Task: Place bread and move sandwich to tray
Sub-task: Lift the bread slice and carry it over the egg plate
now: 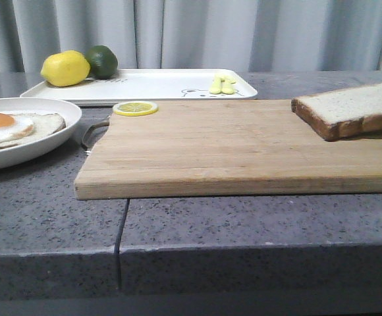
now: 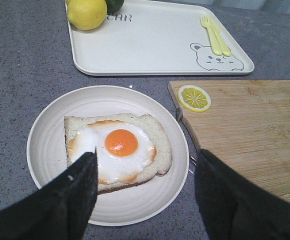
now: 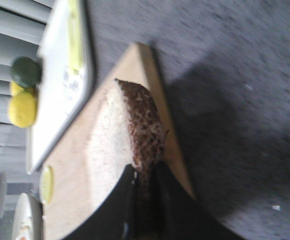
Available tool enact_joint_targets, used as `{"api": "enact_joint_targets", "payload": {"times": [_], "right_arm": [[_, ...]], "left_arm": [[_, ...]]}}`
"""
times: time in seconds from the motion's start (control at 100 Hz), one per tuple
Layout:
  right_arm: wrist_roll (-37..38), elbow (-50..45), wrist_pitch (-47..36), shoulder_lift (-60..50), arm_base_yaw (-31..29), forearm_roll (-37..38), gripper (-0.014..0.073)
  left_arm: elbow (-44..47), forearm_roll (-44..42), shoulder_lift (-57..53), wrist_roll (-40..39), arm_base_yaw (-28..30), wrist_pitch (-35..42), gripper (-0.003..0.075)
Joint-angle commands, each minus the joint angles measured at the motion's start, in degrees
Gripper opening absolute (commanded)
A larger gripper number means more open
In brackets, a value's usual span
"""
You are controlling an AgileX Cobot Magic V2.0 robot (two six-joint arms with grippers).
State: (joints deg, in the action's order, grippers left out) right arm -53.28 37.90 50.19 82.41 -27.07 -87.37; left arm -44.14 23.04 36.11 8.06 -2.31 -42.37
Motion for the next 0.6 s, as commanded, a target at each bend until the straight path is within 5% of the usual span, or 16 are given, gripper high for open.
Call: {"api": "enact_joint_targets", "payload": {"times": [0.0, 0.23, 0.59], "right_arm": [[-0.42, 1.13, 2.85, -5.7, 0.07, -5.64, -0.0061], [4.35, 4.59, 0.62, -12.92, 7.02, -7.31, -0.0061], [7.15, 9.45, -18.66, -15.33, 31.96, -15.21, -0.0061]], "left_arm": [[-1.99, 1.5, 0.3, 0.04, 0.1, 3.34, 0.0399], [-1.99, 1.5, 0.3, 0.04, 0.1, 3.34, 0.0398], [-1.99, 1.5, 0.3, 0.04, 0.1, 3.34, 0.0398]]}}
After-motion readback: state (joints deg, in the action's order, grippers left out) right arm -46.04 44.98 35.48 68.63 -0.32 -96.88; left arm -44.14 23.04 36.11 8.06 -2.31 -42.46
